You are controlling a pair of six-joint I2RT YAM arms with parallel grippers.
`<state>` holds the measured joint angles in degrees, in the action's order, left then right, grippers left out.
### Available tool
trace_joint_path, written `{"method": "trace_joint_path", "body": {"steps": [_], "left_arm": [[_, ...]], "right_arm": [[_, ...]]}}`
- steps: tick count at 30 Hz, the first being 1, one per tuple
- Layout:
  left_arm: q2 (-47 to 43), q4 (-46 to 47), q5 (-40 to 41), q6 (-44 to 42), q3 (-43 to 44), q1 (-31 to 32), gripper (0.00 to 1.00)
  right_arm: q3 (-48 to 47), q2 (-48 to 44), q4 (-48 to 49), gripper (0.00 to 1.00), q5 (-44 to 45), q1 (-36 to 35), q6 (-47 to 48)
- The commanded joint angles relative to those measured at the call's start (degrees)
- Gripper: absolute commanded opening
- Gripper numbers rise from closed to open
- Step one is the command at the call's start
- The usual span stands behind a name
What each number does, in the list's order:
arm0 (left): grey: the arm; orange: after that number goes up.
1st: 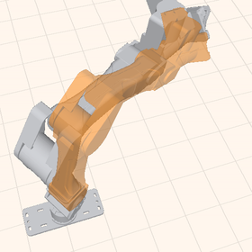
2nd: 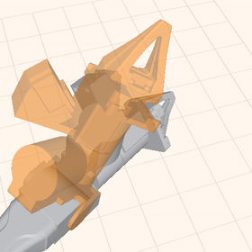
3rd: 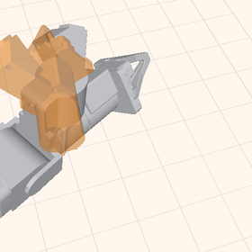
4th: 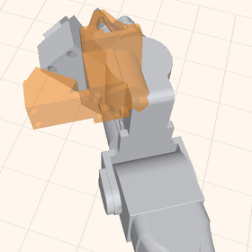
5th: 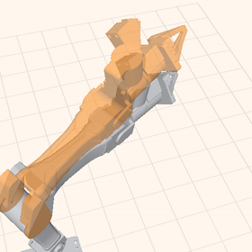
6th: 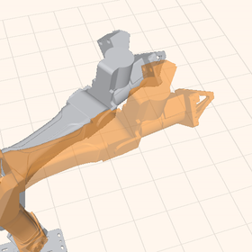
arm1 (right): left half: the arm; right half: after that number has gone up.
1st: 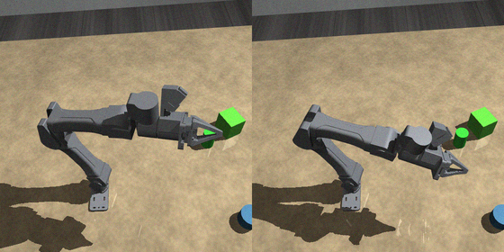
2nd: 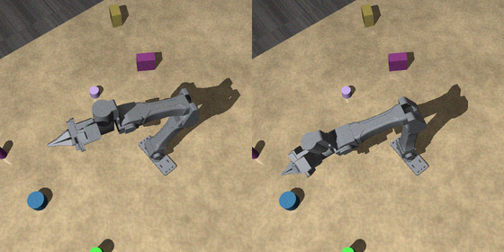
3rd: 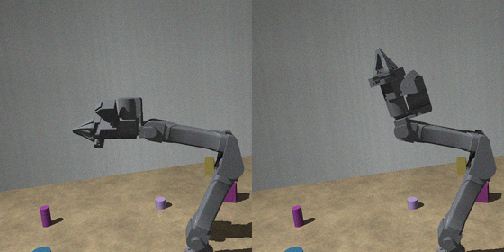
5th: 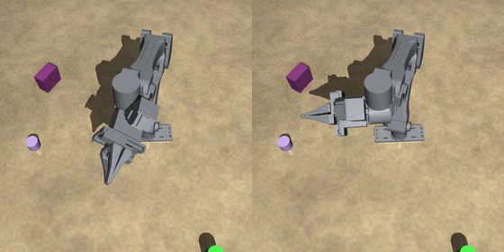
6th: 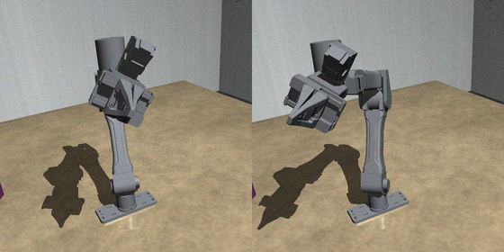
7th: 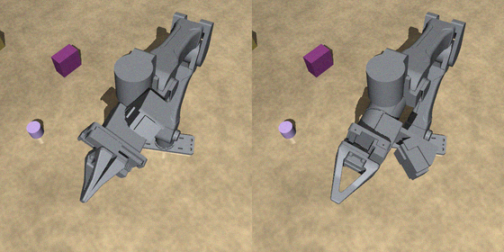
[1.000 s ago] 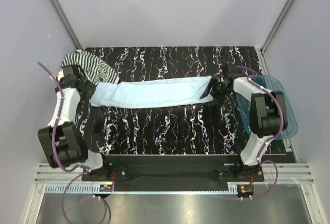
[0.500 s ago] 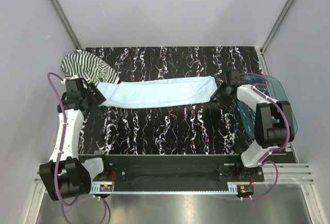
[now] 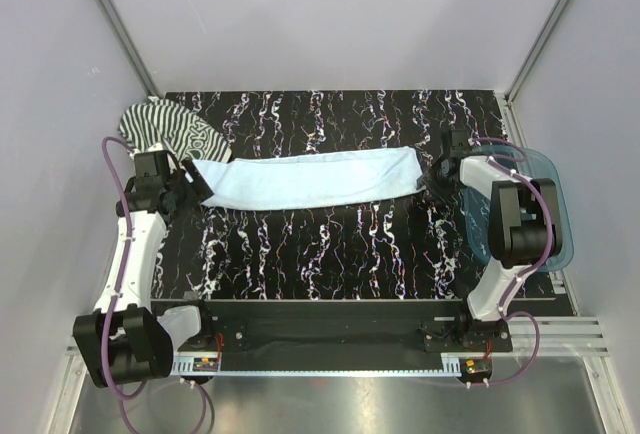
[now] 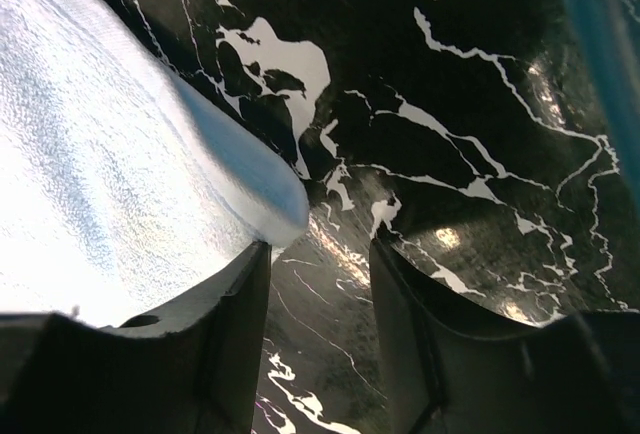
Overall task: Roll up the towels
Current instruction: Fold the towel
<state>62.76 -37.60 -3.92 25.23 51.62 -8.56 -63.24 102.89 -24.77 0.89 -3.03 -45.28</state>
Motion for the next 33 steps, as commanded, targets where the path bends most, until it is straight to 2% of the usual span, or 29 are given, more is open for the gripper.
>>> {"method": "trace_joint_path", "body": {"steps": [1, 7, 13, 17, 22, 33], "left_arm": [[0.26, 2.62, -2.05, -0.63, 0.94, 0.38, 0.77], [-0.09, 2.54, -1.62, -0.71, 1.03, 0.82, 0.76], [-0.10, 2.62, -1.17, -0.71, 0.94, 1.00, 0.76], [0.17, 2.71, -1.17, -0.45, 0.85, 1.17, 0.76], [0.17, 2.80, -1.17, -0.45, 0.77, 1.26, 0.76], [-0.01, 2.71, -1.00, -0.36, 0.68, 1.35, 0.76]], "right_arm": [[-2.41, 0.73, 2.72, 0.50, 1.31, 0.30, -0.43], [-3.47, 2.84, 4.90, 0.47, 0.44, 0.30, -0.08], [0.92, -1.81, 11.49, 0.47, 0.43, 0.22, -0.87], [2.42, -5.06, 13.17, 0.51, 1.22, 0.22, -0.34], [2.34, -3.67, 13.52, 0.57, 0.88, 0.21, -0.07], [0.58, 1.96, 12.82, 0.48, 1.84, 0.21, 0.19]]}}
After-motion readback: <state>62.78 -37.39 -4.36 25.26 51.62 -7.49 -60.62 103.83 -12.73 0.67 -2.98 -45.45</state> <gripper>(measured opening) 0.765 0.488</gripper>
